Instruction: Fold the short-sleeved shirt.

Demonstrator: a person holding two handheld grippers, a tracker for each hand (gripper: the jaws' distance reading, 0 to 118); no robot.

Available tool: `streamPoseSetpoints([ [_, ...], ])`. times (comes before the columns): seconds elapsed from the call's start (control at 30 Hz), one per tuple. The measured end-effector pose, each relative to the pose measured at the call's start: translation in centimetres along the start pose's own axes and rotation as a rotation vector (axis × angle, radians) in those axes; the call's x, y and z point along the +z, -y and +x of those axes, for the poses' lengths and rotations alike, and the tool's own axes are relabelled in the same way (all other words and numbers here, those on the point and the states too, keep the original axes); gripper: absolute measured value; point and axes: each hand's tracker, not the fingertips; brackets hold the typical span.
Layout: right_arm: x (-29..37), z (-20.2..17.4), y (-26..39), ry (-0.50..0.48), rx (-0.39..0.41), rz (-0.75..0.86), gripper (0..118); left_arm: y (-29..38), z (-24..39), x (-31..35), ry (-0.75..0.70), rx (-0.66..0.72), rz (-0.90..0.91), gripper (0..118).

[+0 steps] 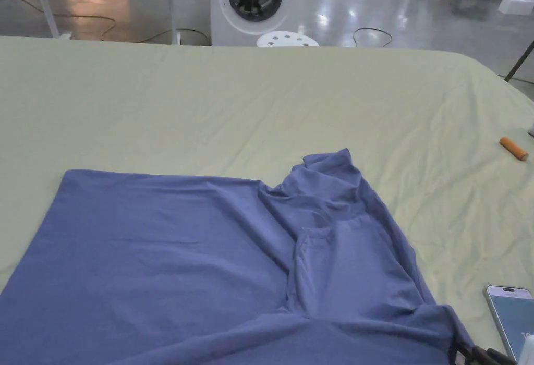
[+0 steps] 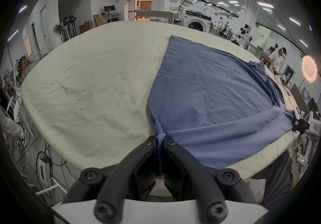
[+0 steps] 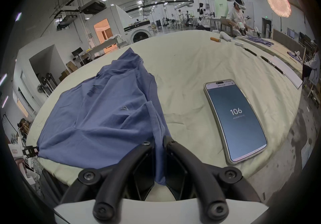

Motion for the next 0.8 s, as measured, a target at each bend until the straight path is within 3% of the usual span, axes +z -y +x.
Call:
streamPoseSetpoints([
  [0.13,1.7,-0.3,0.1,-0.011,-0.001,0.05,4,-0.2,0.2,1.2,0.005,-0.006,0.033,2],
  [0.3,2.5,-0.6,-2.3,-0.073,0.007,0.142,4,-4.1,-0.2,3.8,0.171,0.154,0.184,2],
  [0.43,-0.6,-1.1,-7.1,-0.085,-0.001,0.156,4,-9.6,-0.4,1.6,0.19,0.115,0.221,2],
  [0.5,-2.9,-1.7,-9.6,0.027,-0.062,0.09,4,-12.8,-0.2,-0.4,0.207,0.123,0.219,2],
  [0.6,-6.1,-2.8,-11.9,0.036,-0.047,0.083,4,-16.8,0.4,-3.6,0.236,0.157,0.193,1],
  [0.8,-10.7,-4.2,-13.6,0.088,-0.009,-0.007,4,-20.7,1.8,-9.9,0.156,0.124,0.065,1],
])
